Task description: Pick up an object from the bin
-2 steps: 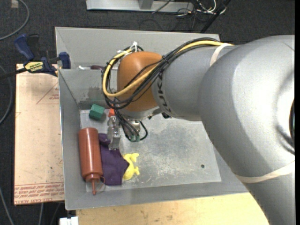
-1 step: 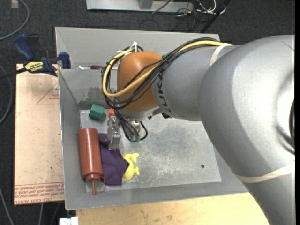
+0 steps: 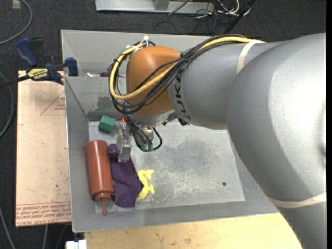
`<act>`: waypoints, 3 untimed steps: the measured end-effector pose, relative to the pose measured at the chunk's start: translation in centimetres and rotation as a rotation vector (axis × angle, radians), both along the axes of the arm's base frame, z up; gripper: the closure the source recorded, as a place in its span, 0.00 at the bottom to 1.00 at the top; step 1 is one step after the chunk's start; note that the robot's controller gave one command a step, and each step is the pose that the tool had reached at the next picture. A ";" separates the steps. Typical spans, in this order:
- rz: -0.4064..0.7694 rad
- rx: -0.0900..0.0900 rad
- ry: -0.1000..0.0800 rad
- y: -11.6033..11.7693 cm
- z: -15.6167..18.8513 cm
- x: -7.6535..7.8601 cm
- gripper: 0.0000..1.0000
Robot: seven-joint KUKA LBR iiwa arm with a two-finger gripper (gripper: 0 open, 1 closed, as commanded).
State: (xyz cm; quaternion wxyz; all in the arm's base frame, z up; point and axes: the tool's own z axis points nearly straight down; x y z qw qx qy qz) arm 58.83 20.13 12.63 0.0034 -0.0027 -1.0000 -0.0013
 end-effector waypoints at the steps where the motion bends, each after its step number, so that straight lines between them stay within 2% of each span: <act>1: -0.024 0.007 -0.013 1.0 4.0 -0.1 1.00; 2: -0.049 0.000 0.003 0.8 7.3 -0.7 1.00; 3: -0.057 0.011 -0.023 2.7 25.7 -0.5 1.00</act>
Offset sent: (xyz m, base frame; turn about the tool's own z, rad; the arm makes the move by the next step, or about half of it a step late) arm -0.0106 0.0091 0.1253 0.0719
